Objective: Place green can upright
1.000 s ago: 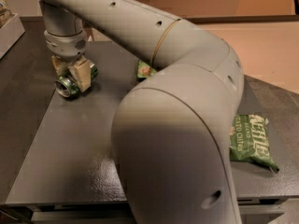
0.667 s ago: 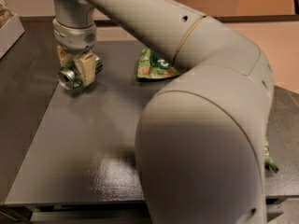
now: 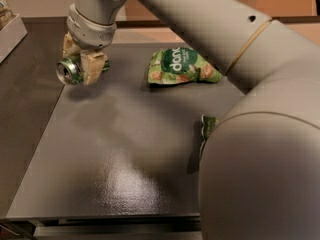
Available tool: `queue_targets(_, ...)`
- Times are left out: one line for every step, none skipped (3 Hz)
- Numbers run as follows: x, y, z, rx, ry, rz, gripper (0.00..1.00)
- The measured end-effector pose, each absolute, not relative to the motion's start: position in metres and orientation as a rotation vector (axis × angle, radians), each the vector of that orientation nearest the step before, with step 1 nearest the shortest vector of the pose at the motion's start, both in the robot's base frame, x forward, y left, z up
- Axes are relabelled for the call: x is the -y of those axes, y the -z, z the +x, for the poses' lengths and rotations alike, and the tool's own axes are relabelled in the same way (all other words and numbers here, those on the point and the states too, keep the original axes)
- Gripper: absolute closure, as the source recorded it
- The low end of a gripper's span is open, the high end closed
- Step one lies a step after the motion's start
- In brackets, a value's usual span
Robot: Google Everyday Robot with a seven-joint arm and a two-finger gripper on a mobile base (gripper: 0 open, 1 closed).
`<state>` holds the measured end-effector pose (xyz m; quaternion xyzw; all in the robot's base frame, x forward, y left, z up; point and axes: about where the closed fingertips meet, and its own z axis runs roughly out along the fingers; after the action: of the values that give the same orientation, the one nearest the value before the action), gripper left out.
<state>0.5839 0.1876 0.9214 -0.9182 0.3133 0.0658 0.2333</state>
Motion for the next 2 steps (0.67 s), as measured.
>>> queue_targets(-0.192, -0.935, 0.577, -0.931, -0.227, -2.37, 1.0)
queue_targets(-0.193, -0.949, 0.571, -1.047, -0.248, -2.247, 1.0)
